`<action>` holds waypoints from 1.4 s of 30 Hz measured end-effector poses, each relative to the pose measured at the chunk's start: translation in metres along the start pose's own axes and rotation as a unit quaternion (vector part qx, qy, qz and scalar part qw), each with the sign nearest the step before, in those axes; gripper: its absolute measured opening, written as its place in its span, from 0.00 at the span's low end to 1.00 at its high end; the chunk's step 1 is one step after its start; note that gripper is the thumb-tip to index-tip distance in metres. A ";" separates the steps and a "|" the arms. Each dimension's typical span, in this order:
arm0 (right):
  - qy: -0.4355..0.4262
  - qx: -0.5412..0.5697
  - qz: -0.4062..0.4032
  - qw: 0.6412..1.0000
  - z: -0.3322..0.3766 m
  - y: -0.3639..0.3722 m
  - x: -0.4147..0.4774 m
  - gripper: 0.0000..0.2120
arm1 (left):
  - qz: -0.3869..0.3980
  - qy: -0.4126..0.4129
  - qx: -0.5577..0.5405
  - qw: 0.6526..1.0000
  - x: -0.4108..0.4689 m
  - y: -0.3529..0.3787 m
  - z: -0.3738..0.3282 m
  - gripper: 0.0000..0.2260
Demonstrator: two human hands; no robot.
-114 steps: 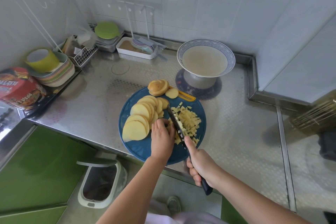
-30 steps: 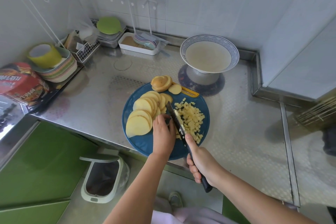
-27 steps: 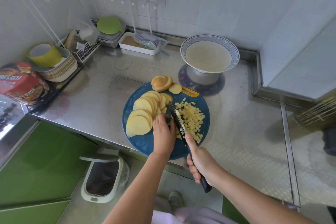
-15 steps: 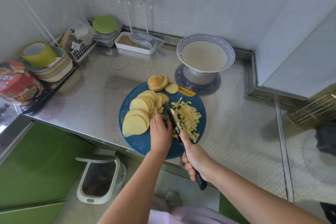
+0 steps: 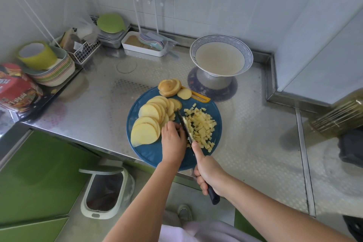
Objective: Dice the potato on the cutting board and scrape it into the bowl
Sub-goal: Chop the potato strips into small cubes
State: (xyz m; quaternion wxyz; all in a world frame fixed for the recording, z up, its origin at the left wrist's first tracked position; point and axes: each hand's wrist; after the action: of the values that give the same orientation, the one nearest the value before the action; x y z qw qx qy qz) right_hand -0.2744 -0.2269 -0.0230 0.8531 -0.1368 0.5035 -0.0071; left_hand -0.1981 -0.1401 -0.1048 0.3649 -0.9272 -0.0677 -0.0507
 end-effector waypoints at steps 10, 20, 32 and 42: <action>-0.002 -0.011 0.001 1.000 -0.002 0.000 0.006 0.36 | 0.002 0.003 -0.002 1.000 0.001 -0.001 0.000 0.03; -0.004 -0.051 -0.024 0.998 -0.006 0.010 0.020 0.36 | 0.000 -0.003 -0.004 1.000 0.000 -0.002 -0.001 0.02; -0.016 0.146 0.043 0.988 -0.017 -0.004 0.020 0.34 | 0.024 -0.027 -0.045 0.998 0.000 -0.008 -0.005 0.02; -0.028 0.172 0.082 0.981 -0.021 -0.015 0.024 0.34 | 0.124 -0.037 0.003 0.992 0.002 -0.035 -0.009 0.14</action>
State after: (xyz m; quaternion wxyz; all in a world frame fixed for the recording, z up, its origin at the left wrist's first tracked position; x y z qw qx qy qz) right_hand -0.2789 -0.2496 -0.0495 0.8753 0.0534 0.4801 -0.0195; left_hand -0.2020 -0.1206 -0.0738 0.3683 -0.9286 0.0345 0.0294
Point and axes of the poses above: each hand's wrist, its own x-axis towards the middle knuckle, its own y-axis out of the palm, z = x × y, and after that the axes turned 3 degrees about x, right-handed
